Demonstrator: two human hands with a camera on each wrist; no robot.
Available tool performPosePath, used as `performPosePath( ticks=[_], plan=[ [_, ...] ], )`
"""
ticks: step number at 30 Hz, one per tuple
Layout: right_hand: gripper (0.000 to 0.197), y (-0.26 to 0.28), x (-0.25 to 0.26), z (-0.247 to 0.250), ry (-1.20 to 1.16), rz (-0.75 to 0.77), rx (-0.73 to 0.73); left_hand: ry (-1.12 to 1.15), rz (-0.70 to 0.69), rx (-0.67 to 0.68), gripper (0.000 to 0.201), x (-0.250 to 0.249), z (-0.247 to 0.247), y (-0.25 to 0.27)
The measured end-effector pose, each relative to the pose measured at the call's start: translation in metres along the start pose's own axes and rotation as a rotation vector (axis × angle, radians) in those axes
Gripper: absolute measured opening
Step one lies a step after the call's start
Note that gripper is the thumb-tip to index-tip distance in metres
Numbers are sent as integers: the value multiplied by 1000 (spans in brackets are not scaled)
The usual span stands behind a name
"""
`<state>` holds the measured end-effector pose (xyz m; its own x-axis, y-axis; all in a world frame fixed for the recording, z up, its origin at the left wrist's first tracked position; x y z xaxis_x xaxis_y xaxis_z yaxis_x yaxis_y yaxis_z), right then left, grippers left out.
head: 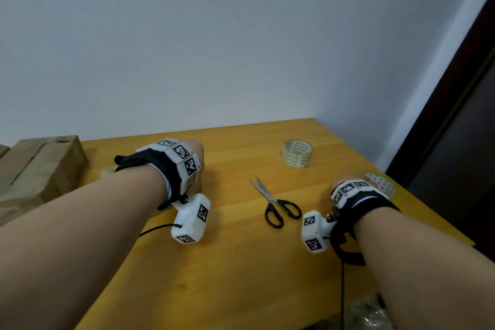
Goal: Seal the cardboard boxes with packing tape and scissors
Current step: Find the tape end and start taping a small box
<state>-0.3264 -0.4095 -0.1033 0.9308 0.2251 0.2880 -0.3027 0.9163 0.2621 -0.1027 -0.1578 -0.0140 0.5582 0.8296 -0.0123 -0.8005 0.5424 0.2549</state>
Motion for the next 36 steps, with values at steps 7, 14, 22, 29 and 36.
performPosePath(
  ticks=[7, 14, 22, 29, 36],
  plan=[
    [20, 59, 41, 13, 440, 168, 53, 29, -72, 3, 29, 10, -3, -1],
    [18, 67, 153, 21, 131, 396, 152, 91, 7, 31, 28, 41, -1, 12],
    [30, 137, 245, -4, -620, 375, 731, 757, -43, -174, 57, 105, 23, 34],
    [31, 183, 292, -11, -813, 349, 838, 1346, -222, -71, 53, 130, 36, 51],
    [40, 210, 314, -16, -860, 448, 836, 1422, -178, -123, 52, 163, 34, 52]
  ],
)
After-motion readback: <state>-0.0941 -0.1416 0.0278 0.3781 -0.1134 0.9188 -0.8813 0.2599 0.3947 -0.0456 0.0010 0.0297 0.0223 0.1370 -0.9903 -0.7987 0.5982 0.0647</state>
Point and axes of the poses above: each hand's wrist, its own y-axis away from the middle knuckle, its own z-axis out of the back of the hand, x = y × z, the point moved 5 cm from there along -y, towards the middle knuckle, and after that the axes turned 10 degrees about y, right-handed, at the moved point
